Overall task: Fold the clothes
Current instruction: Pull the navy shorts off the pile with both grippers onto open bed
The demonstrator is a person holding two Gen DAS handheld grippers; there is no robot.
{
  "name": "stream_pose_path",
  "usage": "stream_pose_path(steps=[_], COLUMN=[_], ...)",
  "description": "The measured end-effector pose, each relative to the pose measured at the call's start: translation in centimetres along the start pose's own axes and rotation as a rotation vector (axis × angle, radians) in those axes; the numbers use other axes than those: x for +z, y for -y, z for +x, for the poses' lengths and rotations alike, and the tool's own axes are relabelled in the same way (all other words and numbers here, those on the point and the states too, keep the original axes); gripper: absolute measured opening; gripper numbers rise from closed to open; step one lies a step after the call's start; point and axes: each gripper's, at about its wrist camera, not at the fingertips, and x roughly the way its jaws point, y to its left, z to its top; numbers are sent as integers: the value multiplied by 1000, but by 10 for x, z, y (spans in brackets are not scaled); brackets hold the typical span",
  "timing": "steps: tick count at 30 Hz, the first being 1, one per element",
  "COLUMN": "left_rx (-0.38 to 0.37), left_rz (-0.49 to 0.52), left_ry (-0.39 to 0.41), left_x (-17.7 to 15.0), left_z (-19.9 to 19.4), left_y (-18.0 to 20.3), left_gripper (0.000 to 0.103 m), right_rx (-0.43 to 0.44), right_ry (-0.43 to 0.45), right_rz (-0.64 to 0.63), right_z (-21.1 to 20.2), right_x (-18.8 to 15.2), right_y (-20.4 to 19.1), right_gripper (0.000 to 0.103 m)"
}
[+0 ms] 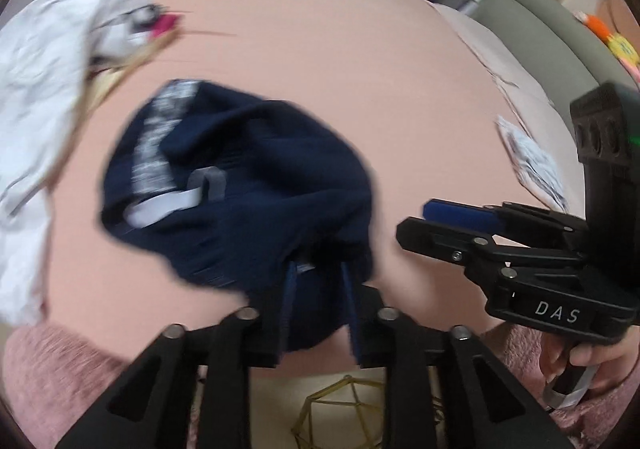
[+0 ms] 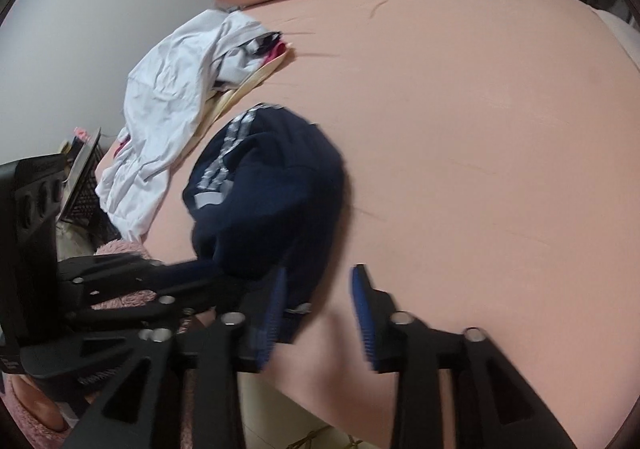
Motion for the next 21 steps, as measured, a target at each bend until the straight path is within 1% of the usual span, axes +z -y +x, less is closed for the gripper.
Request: stream_pose_path(steps=[1, 2, 3, 5, 6, 7, 9, 10, 11, 12, 14, 16, 18, 19, 21], left_rx=[-10, -15, -8, 4, 14, 29, 32, 32, 32, 35, 48, 55, 60, 73, 107], left_rz=[-27, -50, -69, -105, -120, -131, -164, -176, -174, -162, -129, -119, -120, -113, -86], left_ry=[15, 30, 47, 79, 95, 103, 71, 55, 51, 49, 46, 22, -9, -13, -18], left_x=[-2, -3, -3, -4, -4, -3, 0, 1, 0, -1, -6, -7, -6, -5, -2], left_z=[-6, -12, -17, -27, -29, -26, -23, -22, -21, -22, -20, -15, -7, -3, 3], left_y=[-7, -14, -19, -30, -34, -36, -46, -50, -50, -49, -47, -48, -49, -47, -43], left_gripper=[50, 63, 65, 65, 65, 65, 65, 65, 65, 65, 65, 65, 65, 65, 65], right_rx=[1, 1, 10, 40, 45, 35, -69, -121, -182, -241, -302, -367, -421, -420, -366], right_ry=[-1, -3, -6, -11, -23, -34, -44, -49, -44, -38, -14, 1, 5, 18, 71], right_rz=[-3, -4, -4, -6, -16, -34, -109, -146, -159, -171, -130, -78, -17, 23, 110], right_z=[3, 6, 9, 16, 21, 28, 48, 57, 60, 62, 54, 43, 26, 15, -16], right_x=[2, 3, 6, 9, 11, 12, 11, 11, 10, 8, 8, 11, 15, 19, 21], right_y=[-5, -10, -15, -26, -31, -36, -43, -46, -43, -39, -19, 6, 32, 42, 52], right_gripper=[44, 44, 45, 50, 63, 73, 73, 70, 63, 53, 53, 53, 53, 53, 53])
